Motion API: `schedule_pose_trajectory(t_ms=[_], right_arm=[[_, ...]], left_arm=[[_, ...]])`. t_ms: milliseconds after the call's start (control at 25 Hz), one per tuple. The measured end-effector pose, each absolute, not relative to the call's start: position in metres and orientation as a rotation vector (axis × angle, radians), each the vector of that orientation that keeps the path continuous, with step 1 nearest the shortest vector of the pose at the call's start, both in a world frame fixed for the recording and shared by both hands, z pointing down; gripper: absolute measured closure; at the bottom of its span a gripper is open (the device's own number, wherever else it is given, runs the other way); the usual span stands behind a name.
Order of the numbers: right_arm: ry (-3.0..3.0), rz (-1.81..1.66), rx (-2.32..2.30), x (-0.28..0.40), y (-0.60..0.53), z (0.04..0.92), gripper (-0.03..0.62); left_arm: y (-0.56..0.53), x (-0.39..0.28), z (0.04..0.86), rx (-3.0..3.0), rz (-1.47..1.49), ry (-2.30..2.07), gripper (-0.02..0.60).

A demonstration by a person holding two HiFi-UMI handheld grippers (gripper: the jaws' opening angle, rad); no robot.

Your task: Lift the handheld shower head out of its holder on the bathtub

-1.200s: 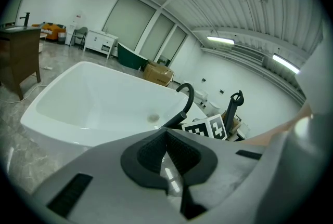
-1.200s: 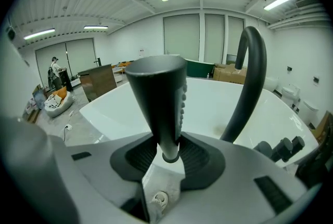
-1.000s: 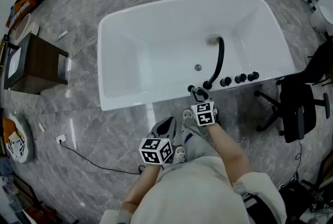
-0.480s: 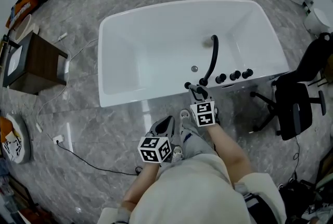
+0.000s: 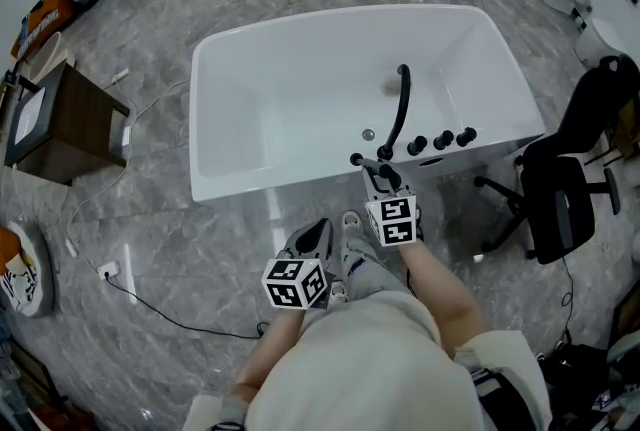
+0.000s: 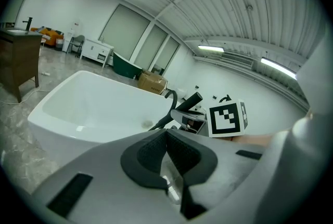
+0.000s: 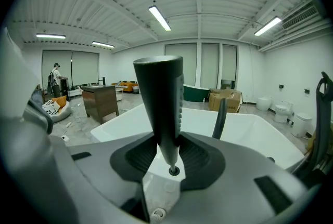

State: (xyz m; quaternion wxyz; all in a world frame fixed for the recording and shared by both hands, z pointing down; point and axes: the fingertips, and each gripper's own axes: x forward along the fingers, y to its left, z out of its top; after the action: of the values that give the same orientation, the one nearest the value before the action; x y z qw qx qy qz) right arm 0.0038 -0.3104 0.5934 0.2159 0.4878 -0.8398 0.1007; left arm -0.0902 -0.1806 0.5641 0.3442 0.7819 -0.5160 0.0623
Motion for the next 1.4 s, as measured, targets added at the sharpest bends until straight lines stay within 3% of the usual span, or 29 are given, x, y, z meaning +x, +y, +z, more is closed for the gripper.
schedule_pose_trajectory(t_ms=[1400], right_arm=[[-2.572, 0.022, 1.54, 0.024, -0.19, 0.434, 0.451]], left_arm=[[-0.12, -0.097, 0.519, 2.169, 0.093, -1.391, 0.561]])
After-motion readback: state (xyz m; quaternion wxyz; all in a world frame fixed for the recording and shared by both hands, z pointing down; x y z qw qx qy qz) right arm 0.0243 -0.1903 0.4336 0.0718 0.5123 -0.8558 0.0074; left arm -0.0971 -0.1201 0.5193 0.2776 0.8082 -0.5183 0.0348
